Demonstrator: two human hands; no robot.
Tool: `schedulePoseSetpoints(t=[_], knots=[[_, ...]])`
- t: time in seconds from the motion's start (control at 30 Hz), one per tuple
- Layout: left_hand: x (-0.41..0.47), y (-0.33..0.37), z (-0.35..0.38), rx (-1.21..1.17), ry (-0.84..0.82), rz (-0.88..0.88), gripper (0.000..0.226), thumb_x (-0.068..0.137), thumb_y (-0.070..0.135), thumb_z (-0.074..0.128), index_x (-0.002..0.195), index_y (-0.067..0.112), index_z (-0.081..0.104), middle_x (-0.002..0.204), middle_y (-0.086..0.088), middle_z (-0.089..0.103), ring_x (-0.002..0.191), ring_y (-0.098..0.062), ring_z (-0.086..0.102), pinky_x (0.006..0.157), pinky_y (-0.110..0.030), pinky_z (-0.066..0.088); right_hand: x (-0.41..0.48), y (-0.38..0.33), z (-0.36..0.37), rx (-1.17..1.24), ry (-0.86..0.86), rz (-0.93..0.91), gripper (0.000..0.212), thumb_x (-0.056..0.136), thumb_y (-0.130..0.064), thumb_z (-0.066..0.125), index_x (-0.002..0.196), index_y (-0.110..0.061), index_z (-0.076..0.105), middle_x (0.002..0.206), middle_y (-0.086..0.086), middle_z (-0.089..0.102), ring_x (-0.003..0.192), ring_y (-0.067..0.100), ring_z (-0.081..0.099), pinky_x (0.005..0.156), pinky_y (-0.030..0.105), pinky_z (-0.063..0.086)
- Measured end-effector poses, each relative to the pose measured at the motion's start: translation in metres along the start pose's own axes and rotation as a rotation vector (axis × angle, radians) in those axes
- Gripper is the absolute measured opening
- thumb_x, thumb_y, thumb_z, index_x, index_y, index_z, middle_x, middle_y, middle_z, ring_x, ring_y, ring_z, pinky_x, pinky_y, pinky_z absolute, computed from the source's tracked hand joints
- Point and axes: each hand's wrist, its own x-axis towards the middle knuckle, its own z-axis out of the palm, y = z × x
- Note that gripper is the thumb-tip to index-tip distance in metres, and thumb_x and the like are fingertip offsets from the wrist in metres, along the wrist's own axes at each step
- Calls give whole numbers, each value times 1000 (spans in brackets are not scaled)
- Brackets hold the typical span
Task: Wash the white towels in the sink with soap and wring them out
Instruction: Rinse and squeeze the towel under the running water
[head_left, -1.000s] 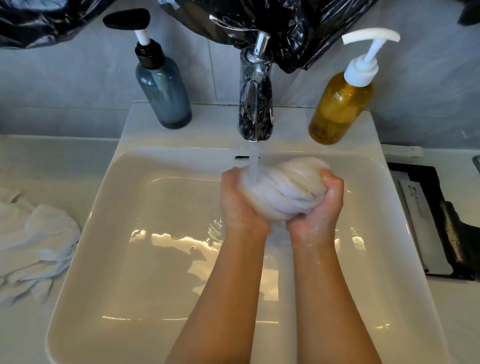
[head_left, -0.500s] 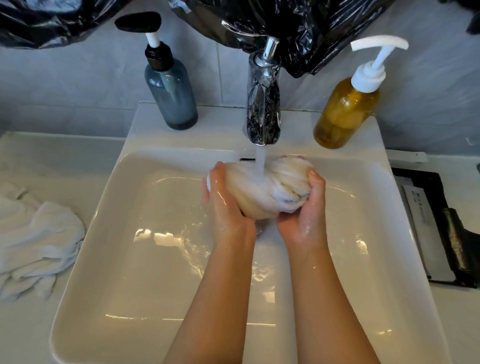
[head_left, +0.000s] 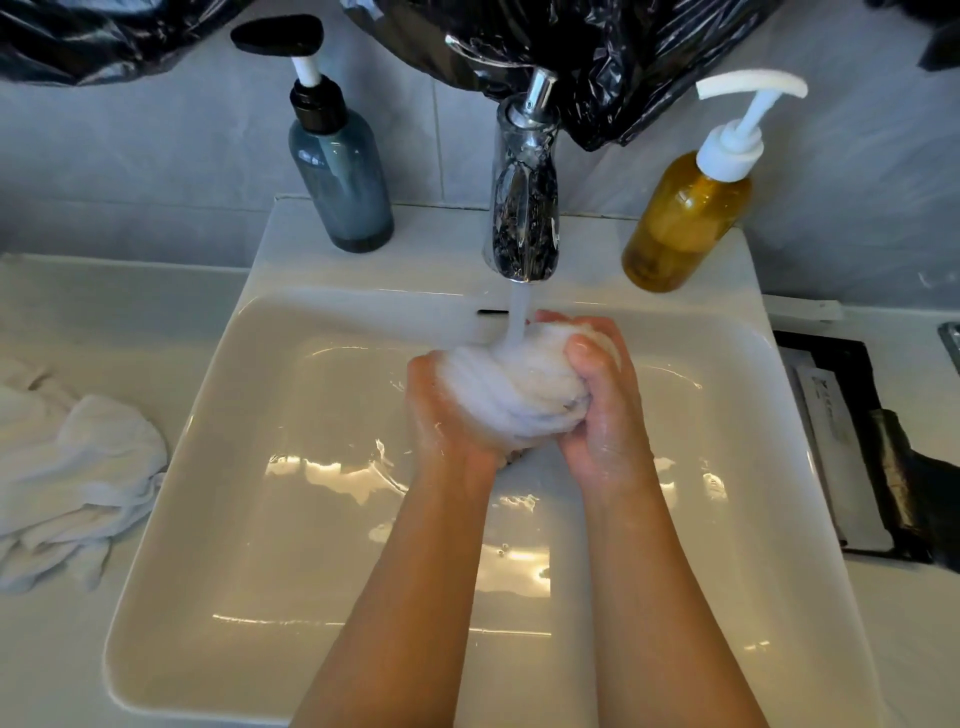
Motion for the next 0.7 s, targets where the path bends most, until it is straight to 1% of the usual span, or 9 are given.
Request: schedulePoseSetpoints(t=[0.1, 0.23, 0.33, 0.37, 0.43, 0.5, 0.57, 0.63, 0.7], knots=[[1, 1, 0, 11, 64, -65, 33, 103, 34, 32, 87, 14, 53, 88, -7, 55, 80, -25, 56, 78, -31, 45, -1, -8, 3, -165, -46, -1, 23, 59, -34, 70, 79, -24, 66, 83, -1, 67, 81, 18, 61, 69, 28, 50], [-5, 9, 7, 40, 57, -223, 16, 92, 27, 38, 93, 15, 50, 80, -8, 55, 81, -27, 54, 84, -28, 41, -2, -16, 6, -153, -116, -4, 28, 60, -31, 69, 81, -17, 58, 79, -5, 68, 74, 11, 63, 63, 22, 51], [0, 9, 2, 57, 16, -128, 28, 98, 29, 36, 87, 10, 55, 78, -11, 61, 78, -26, 57, 78, -31, 46, -7, -12, -2, -99, -134, 39, 19, 68, -29, 70, 84, -21, 67, 92, -3, 72, 89, 12, 68, 74, 25, 55], [2, 11, -1, 48, 1, -111, 36, 99, 28, 32, 83, 9, 57, 77, -11, 60, 75, -24, 59, 75, -30, 47, -10, -12, -5, -80, -148, 86, 19, 70, -29, 73, 88, -25, 71, 102, -1, 73, 100, 15, 67, 83, 29, 56], [6, 16, -8, 15, -45, -19, 45, 98, 25, 29, 69, 7, 58, 64, -10, 56, 66, -19, 59, 68, -27, 49, -14, -13, -15, -5, -181, 238, 40, 71, -40, 82, 106, -22, 72, 124, 7, 67, 119, 23, 60, 101, 40, 49], [10, 24, -15, 46, -70, 129, 32, 94, 27, 39, 71, 11, 54, 67, -6, 54, 69, -21, 56, 67, -28, 48, -17, -19, -25, 103, -199, 415, 62, 70, -51, 82, 118, -15, 68, 130, 14, 62, 121, 31, 58, 97, 47, 52], [11, 28, -16, 176, -51, 189, 25, 93, 28, 48, 72, 15, 54, 68, -2, 55, 67, -18, 56, 64, -27, 47, -15, -26, -29, 126, -184, 568, 68, 67, -49, 84, 123, -15, 65, 130, 13, 63, 116, 31, 63, 86, 46, 56], [9, 31, -12, 337, -87, 205, 21, 89, 31, 56, 74, 16, 60, 70, -3, 58, 67, -18, 59, 63, -28, 48, -11, -31, -25, -9, -195, 697, 64, 73, -46, 79, 125, -14, 63, 128, 9, 65, 111, 25, 66, 88, 41, 57], [4, 33, -3, 493, -129, 215, 20, 82, 40, 61, 83, 20, 65, 82, -7, 60, 76, -20, 61, 65, -30, 49, -8, -34, -18, -152, -236, 786, 48, 82, -43, 62, 122, -17, 66, 123, 7, 69, 108, 22, 68, 92, 41, 54]])
